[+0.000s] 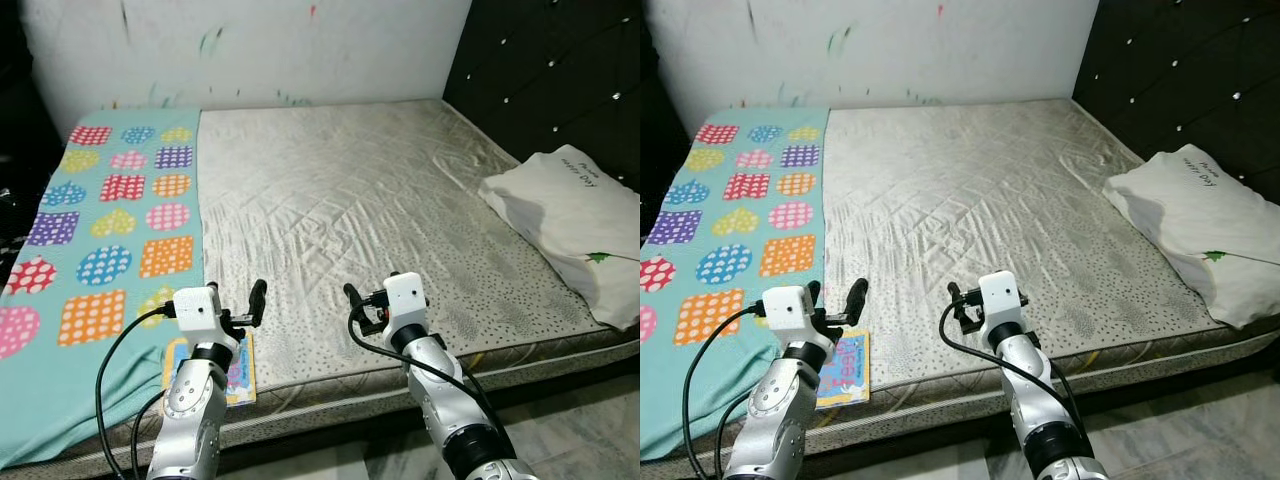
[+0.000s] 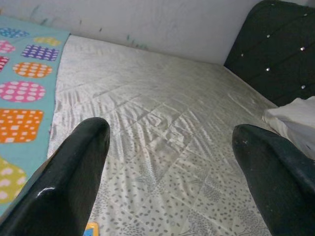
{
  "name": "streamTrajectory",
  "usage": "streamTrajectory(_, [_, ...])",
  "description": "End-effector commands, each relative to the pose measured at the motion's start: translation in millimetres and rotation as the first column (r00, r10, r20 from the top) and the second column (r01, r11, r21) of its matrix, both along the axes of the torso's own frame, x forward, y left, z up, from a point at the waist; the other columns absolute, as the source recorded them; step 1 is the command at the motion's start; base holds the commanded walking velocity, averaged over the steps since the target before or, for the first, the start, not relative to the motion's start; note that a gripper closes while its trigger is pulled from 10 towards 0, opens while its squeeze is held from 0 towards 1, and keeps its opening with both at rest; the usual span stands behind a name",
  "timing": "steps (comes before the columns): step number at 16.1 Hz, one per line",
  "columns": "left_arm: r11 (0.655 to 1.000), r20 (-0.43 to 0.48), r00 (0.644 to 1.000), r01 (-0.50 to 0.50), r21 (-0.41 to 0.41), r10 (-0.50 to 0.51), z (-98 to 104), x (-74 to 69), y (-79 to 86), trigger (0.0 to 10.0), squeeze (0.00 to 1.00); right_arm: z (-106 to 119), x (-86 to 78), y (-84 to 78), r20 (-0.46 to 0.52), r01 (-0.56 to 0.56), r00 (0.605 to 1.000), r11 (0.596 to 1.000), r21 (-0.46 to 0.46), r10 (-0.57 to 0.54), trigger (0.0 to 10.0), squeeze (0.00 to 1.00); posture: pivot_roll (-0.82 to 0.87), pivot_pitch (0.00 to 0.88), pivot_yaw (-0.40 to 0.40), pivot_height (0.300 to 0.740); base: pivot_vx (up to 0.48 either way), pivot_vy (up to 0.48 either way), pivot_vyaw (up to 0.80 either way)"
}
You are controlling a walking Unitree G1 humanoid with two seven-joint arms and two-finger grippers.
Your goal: Clean up the room
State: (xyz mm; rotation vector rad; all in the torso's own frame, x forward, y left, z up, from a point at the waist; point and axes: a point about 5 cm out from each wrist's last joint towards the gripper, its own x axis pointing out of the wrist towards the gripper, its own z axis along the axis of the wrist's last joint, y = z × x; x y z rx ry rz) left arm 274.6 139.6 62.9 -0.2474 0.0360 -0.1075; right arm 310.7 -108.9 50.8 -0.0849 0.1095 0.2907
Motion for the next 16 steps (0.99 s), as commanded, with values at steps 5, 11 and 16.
streamTrajectory(5, [1.0,0.0,1.0,0.002,-0.008,-0.002,0.4,0.8,-1.9,10.0,0.0,3.1,2.3,-2.3,0.008,0.001,1.0,1.0,0.0,-0.001,10.0,0.0,-0.06,0.0,-0.027,0.74,0.0,0.127,0.0])
streamTrajectory(11, [1.0,-0.002,1.0,-0.002,-0.011,0.002,0.0,0.7,-2.4,10.0,0.0,2.3,2.0,-3.2,0.004,0.0,1.0,1.0,-0.004,0.0,10.0,0.0,-0.06,0.0,-0.028,0.74,0.0,0.48,0.0])
streamTrajectory(16, [1.0,-0.014,1.0,-0.015,-0.009,0.015,-1.9,0.3,-1.6,10.0,0.0,0.5,0.6,-4.1,-0.001,-0.004,1.0,1.0,-0.012,0.004,10.0,0.0,-0.06,0.0,-0.028,0.74,0.0,0.465,0.0])
